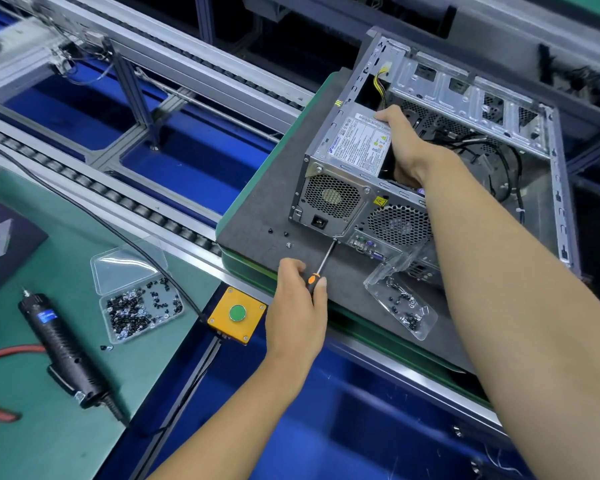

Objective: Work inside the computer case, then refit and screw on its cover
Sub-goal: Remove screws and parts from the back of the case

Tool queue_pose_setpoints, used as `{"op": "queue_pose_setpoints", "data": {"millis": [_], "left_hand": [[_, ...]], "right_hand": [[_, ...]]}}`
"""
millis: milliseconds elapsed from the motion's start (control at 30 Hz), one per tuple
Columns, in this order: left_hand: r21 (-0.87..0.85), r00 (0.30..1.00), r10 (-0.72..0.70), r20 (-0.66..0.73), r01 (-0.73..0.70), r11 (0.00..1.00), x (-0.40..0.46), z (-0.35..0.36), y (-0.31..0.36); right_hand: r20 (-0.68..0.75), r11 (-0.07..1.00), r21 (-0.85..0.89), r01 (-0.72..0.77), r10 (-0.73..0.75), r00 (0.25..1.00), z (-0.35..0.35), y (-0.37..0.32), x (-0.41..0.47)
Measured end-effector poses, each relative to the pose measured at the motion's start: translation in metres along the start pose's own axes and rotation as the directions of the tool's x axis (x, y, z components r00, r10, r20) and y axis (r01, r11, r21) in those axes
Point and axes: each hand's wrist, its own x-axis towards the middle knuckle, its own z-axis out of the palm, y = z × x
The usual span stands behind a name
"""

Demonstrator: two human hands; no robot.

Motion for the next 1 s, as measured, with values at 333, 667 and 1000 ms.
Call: {"op": "queue_pose_setpoints", "data": {"millis": [333,667,1000], "left_hand": [[0.264,0.996,0.086,-0.009,-0.081,0.961,-0.004,0.001,0.009],[0.083,0.996,0.063,-0.067,-0.058,0.995,-0.003,0.008,0.011],[-0.231,0.998,0.025,-0.066,-0.040,0.972,0.001,0.007,-0.006]], "right_hand": [[0.007,1.000,0.001,0.020,-0.020,1.000,-0.003,0.003,0.003],[0.005,1.000,0.027,0.007,-0.007,1.000,-0.003,0.001,0.002],[0.010,0.999,-0.005,0.041,-0.041,0.999,-0.003,0.000,0.002]]}}
